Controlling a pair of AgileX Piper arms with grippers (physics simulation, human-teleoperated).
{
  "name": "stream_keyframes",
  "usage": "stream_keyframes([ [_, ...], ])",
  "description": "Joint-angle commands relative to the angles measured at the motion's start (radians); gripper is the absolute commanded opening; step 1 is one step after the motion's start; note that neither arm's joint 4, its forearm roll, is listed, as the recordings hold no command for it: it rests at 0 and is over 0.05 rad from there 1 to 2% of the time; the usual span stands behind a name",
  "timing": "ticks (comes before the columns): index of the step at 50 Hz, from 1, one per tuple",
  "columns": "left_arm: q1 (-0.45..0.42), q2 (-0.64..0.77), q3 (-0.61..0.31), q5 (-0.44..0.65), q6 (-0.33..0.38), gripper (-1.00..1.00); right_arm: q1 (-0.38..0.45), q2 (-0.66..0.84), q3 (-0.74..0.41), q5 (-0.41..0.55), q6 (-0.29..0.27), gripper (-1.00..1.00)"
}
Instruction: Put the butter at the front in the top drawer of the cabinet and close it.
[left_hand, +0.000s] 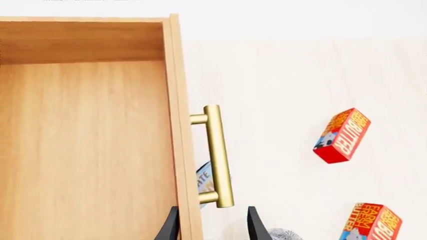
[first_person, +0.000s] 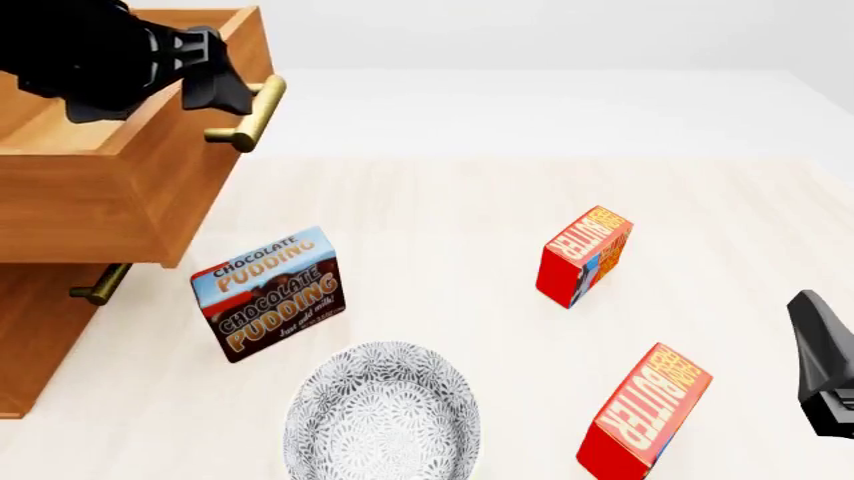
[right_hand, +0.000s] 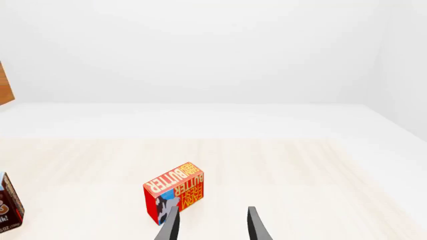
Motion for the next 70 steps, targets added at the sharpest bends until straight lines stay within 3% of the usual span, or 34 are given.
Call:
stream_keyframes([
  [1,-0.033,-0.026,-0.127,0.041,0.08,1.0,0.0,-0.002,0.0,0.002,0.0,1.0],
  [9,-0.026,-0.042,-0.176,0.101,0.106,1.0,0.0,-0.002,0.0,0.002,0.0,1.0],
  [34,-0.053,-0.087,-0.21,0.178,0.181,1.0,0.0,-0.002,0.0,0.002,0.001,1.0],
  [35,-0.094,-0.097,-0.24,0.163,0.244,1.0,0.0,-0.002,0.0,0.002,0.001,1.0],
  [41,-0.125,-0.085,-0.222,0.138,0.284,1.0,0.0,-0.002,0.0,0.002,0.001,1.0],
  [45,-0.126,-0.093,-0.237,0.125,0.355,1.0,0.0,-0.002,0.0,0.002,0.001,1.0],
  [70,-0.256,0.034,-0.29,0.064,0.364,1.0,0.0,-0.002,0.0,0.002,0.001,1.0],
])
